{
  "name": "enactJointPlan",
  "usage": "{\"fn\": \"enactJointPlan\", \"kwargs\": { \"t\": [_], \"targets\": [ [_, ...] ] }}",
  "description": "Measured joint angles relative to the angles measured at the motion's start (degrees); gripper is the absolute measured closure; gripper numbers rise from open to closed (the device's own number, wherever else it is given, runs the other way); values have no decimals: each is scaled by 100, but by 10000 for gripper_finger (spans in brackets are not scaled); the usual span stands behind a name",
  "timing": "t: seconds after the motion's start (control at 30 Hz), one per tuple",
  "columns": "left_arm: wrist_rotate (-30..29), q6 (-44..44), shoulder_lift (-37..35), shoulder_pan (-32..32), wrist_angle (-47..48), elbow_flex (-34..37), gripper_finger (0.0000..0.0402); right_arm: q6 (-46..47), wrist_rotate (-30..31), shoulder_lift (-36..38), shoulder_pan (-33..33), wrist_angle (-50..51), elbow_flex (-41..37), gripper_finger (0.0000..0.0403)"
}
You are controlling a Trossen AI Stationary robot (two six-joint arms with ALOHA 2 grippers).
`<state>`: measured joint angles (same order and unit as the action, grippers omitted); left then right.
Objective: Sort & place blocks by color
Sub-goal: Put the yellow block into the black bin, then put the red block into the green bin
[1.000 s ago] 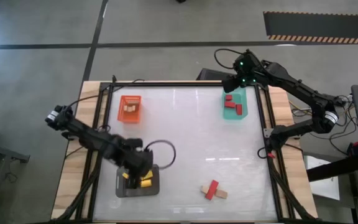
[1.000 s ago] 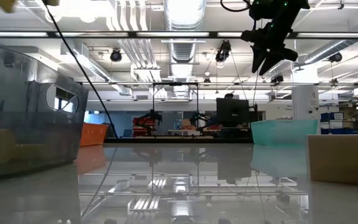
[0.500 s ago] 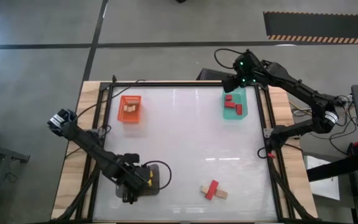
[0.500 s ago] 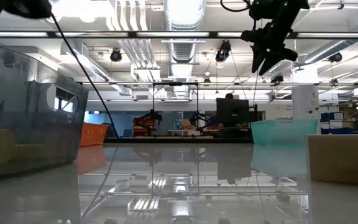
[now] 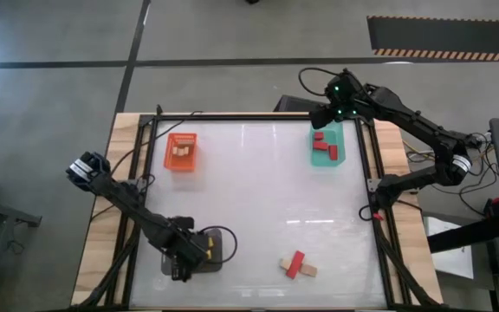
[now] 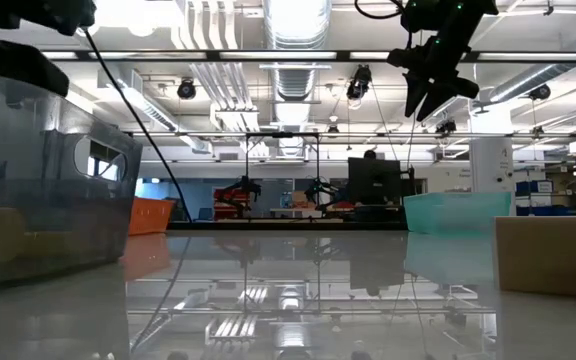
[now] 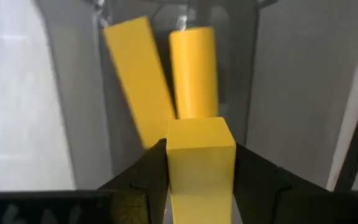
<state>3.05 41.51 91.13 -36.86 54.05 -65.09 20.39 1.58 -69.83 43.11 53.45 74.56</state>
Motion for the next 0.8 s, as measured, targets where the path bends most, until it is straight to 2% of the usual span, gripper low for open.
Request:
{"fn": "enactJointPlan", "kwargs": {
  "t": [0.2, 0.53, 0.8],
  "targets": [
    [334, 16, -4, 0, -604, 253, 272, 21, -2, -1, 0, 1, 0, 273],
    [386, 9, -76, 0, -556, 290, 228, 218, -44, -1, 0, 34, 0, 273],
    [387, -151, -377, 13, -389, 98, 224, 449, -530, 1, -138, 37, 0, 273]
  ]
}}
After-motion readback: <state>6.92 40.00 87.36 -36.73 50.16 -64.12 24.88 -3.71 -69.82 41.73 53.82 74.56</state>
